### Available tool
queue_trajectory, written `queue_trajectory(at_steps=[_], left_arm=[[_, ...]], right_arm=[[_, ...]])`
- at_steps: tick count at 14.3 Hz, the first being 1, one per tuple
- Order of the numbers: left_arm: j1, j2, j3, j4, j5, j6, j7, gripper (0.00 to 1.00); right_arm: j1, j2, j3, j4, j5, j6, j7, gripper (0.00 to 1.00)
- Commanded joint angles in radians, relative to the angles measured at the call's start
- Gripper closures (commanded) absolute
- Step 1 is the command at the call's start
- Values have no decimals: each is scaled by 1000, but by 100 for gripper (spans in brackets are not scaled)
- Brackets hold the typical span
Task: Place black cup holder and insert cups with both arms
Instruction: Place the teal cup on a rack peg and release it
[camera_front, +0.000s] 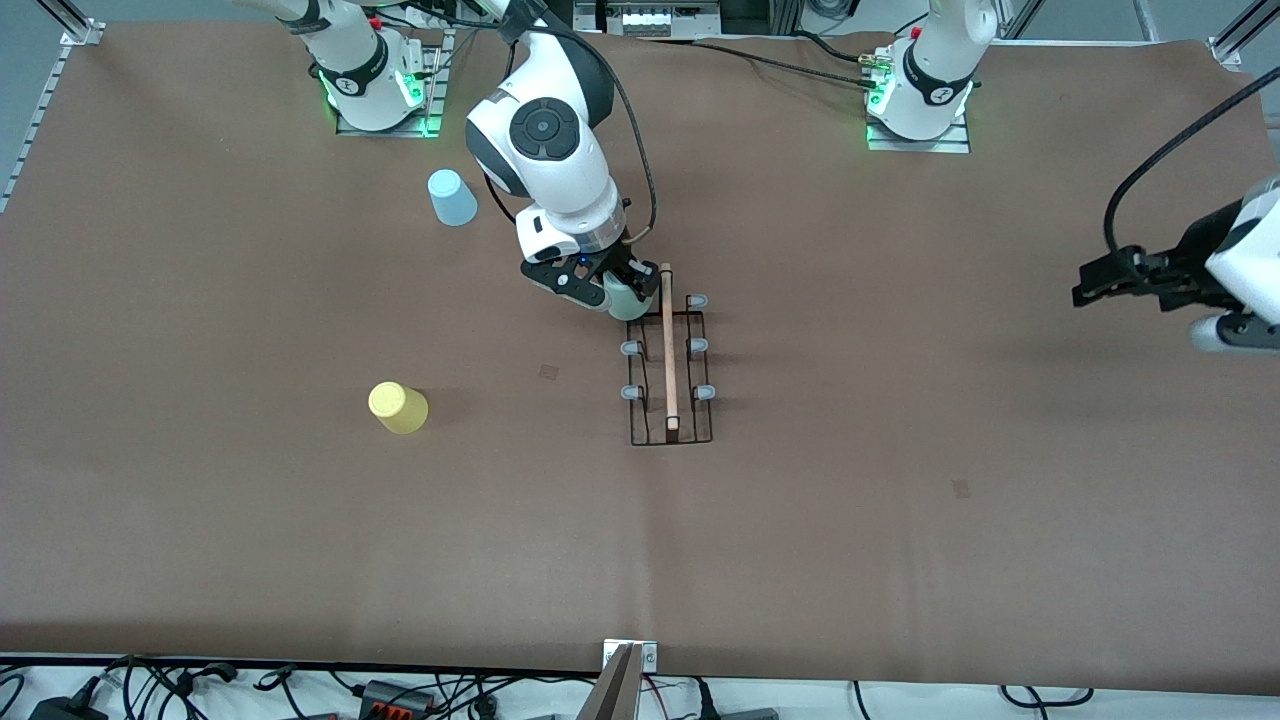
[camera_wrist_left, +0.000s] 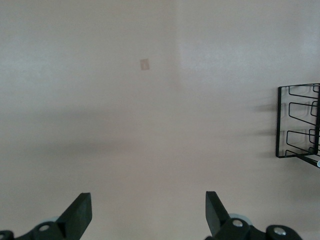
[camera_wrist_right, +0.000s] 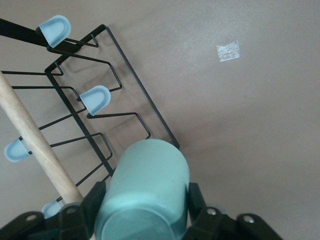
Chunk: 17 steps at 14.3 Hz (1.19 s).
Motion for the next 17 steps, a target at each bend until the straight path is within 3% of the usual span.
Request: queue_trajectory(at_steps=[1, 4, 8, 10, 13, 15, 17], left_arm=[[-102, -222, 68, -288, 12, 160, 14, 0], [-105, -269, 59, -347, 23, 181, 19, 0], [-59, -272, 10, -347, 60, 167, 43, 0], [-48, -264, 4, -336, 59, 156, 45, 0], [-47, -249, 7, -324, 51, 147, 40, 0], [-56, -211, 4, -264, 52, 145, 34, 0], [-56, -201, 4, -249, 51, 127, 34, 0]], right_arm=[[-7, -11, -11, 18, -24, -16, -10, 0], [-86, -104, -24, 12, -27, -129, -134, 0], [-292, -203, -25, -58, -27, -295, -535, 0], [-404, -204, -25, -128, -29, -245, -737, 0], [-534, -169, -27, -207, -55, -64, -1023, 0], [-568, -114, -42, -209, -55, 43, -1194, 0], [-568, -57, -50, -211, -55, 138, -1213, 0]])
